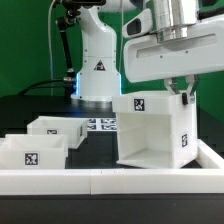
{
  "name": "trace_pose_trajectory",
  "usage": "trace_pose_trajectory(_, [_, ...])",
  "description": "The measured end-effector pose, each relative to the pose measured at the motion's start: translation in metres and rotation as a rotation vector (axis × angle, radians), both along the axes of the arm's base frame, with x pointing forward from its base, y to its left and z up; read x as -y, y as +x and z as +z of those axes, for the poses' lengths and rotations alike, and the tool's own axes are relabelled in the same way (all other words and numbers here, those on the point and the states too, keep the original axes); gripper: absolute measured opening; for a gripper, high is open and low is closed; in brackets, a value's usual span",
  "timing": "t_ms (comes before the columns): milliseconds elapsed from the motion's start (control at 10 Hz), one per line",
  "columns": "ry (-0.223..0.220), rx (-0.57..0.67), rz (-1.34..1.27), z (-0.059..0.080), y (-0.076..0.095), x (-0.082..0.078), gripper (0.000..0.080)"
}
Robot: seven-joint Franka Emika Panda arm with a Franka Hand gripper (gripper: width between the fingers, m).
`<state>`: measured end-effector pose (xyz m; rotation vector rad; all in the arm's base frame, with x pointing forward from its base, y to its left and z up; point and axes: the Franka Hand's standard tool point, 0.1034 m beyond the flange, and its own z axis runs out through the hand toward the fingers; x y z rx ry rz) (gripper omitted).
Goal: Assemble drawer
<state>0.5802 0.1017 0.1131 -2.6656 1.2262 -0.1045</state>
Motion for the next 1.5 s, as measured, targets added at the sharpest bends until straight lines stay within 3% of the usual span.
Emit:
trace_pose_trajectory(300, [0.068, -0.028, -0.252, -0.001, 0.012, 0.018, 0.0038])
trace_pose_trajectory(800, [0.145, -0.078, -0.516, 0.000, 0.012, 0.009, 0.0038])
trace_pose_trajectory(1000, [0.168, -0.080, -0.559, -0.004, 0.020, 0.013, 0.0038])
trace_pose_trajectory(1500, [0.196, -0.117, -0.569, -0.012, 0.054, 0.002, 0.0045])
